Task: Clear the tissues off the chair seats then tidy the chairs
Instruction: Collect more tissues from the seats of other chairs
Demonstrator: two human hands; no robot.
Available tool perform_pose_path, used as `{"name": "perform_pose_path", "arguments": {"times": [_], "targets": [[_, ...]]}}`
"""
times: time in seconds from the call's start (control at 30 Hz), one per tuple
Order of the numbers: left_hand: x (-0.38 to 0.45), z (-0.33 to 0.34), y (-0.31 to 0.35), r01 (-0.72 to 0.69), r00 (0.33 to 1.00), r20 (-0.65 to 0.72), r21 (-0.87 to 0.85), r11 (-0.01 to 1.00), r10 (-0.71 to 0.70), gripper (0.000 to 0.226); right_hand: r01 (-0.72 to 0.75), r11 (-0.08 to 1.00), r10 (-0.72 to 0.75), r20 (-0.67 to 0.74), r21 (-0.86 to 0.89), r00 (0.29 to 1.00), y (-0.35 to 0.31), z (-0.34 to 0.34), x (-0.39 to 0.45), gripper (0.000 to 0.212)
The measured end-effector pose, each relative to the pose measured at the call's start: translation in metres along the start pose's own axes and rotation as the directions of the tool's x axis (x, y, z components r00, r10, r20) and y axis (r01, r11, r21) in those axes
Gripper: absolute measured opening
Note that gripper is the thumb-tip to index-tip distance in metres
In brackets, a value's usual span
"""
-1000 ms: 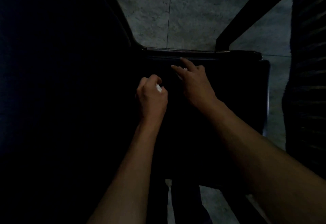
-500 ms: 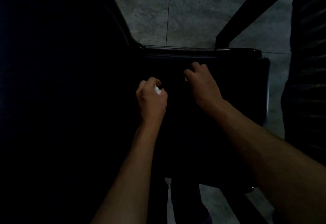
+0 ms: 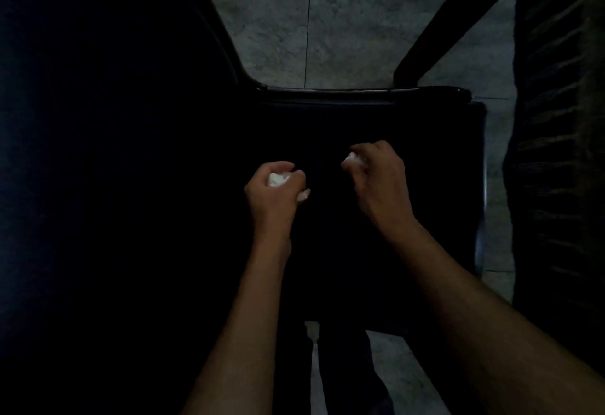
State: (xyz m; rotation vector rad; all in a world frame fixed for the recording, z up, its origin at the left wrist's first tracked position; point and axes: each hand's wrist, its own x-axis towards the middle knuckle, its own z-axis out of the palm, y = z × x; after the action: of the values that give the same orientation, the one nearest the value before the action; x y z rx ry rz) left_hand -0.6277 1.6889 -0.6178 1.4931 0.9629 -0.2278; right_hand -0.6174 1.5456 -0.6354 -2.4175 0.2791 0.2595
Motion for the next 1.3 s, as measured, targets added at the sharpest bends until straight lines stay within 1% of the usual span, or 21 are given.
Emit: {"name": "perform_pose_path", "arguments": {"times": [0.03,0.07,0.1,0.13,0.2,0.27,0.37,0.43,0.5,0.57,0.63,0.7,0.73,0.8,0.9,0.97,1.03,1.1,1.2,1.3], "targets": [[-0.005,-0.001,0.001,0.081,0.997,0.030,-0.138,0.987,-0.078,0.014,-0.030,0.998,0.032,-0.020,0.061,0.999,-0.004,-0.001,-0.008,0.025],[-0.010,-0.003,0.001,0.162,0.986,0.082,-0.274,0.948,-0.145,0.014,-0.075,0.988,0.080,-0.031,0.134,0.996,-0.008,-0.002,-0.017,0.025],[-0.013,-0.005,0.000,0.240,0.970,0.145,-0.397,0.886,-0.197,0.014,-0.130,0.968,0.140,-0.033,0.215,0.990,-0.012,-0.003,-0.026,0.024],[-0.017,-0.008,-0.001,0.304,0.951,0.208,-0.490,0.817,-0.229,0.013,-0.183,0.939,0.199,-0.028,0.292,0.980,-0.016,-0.004,-0.035,0.024],[-0.024,-0.013,-0.006,0.388,0.918,0.315,-0.587,0.711,-0.241,0.013,-0.236,0.879,0.268,-0.021,0.414,0.963,-0.027,-0.004,-0.051,0.022],[-0.034,-0.016,-0.010,0.420,0.900,0.376,-0.613,0.669,-0.221,0.021,-0.213,0.836,0.256,-0.017,0.505,0.966,-0.036,-0.002,-0.066,0.016],[-0.048,-0.017,-0.013,0.416,0.900,0.384,-0.617,0.668,-0.206,0.031,-0.173,0.824,0.206,0.000,0.539,0.979,-0.044,0.009,-0.083,0.013],[-0.058,-0.018,-0.014,0.412,0.904,0.373,-0.618,0.670,-0.211,0.037,-0.158,0.840,0.195,-0.017,0.520,0.981,-0.045,0.014,-0.089,0.012],[-0.065,-0.021,-0.016,0.413,0.903,0.374,-0.632,0.656,-0.209,0.039,-0.116,0.864,0.171,-0.068,0.490,0.983,-0.045,0.017,-0.091,0.010],[-0.070,-0.023,-0.018,0.408,0.906,0.374,-0.642,0.649,-0.199,0.039,-0.079,0.893,0.139,-0.104,0.444,0.985,-0.045,0.019,-0.094,0.008],[-0.074,-0.024,-0.020,0.380,0.919,0.344,-0.642,0.666,-0.192,0.033,-0.035,0.926,0.086,-0.119,0.377,0.989,-0.046,0.023,-0.100,0.008],[-0.075,-0.024,-0.021,0.324,0.943,0.271,-0.596,0.735,-0.195,0.022,0.020,0.948,0.021,-0.123,0.318,0.992,-0.047,0.026,-0.106,0.013],[-0.076,-0.025,-0.020,0.297,0.952,0.236,-0.562,0.772,-0.195,0.020,0.038,0.950,-0.002,-0.116,0.310,0.993,-0.048,0.027,-0.109,0.016],[-0.076,-0.027,-0.015,0.254,0.965,0.188,-0.503,0.826,-0.183,0.021,0.047,0.939,-0.021,-0.080,0.341,0.997,-0.053,0.023,-0.115,0.020],[-0.075,-0.029,-0.006,0.182,0.983,0.089,-0.423,0.888,-0.159,0.013,0.021,0.907,-0.033,0.023,0.421,0.999,-0.060,0.016,-0.128,0.026],[-0.075,-0.031,-0.001,0.092,0.996,0.011,-0.317,0.944,-0.094,0.012,-0.006,0.891,-0.029,0.070,0.454,0.997,-0.061,0.009,-0.139,0.026],[-0.077,-0.033,0.005,-0.030,0.999,-0.030,-0.213,0.976,0.024,0.012,-0.011,0.887,-0.010,0.043,0.461,0.999,-0.060,-0.002,-0.145,0.021],[-0.083,-0.037,0.018,-0.141,0.990,-0.035,-0.101,0.985,0.138,0.012,-0.015,0.917,0.024,-0.017,0.399,1.000,-0.062,-0.017,-0.148,0.021],[-0.095,-0.044,0.042,-0.248,0.968,0.043,0.087,0.965,0.245,0.013,-0.051,0.954,0.072,-0.059,0.296,0.996,-0.072,-0.037,-0.139,0.031],[-0.111,-0.055,0.070,-0.375,0.927,0.116,0.246,0.894,0.357,0.013,-0.011,0.980,0.024,-0.066,0.196,0.998,-0.095,-0.065,-0.127,0.042]]}}
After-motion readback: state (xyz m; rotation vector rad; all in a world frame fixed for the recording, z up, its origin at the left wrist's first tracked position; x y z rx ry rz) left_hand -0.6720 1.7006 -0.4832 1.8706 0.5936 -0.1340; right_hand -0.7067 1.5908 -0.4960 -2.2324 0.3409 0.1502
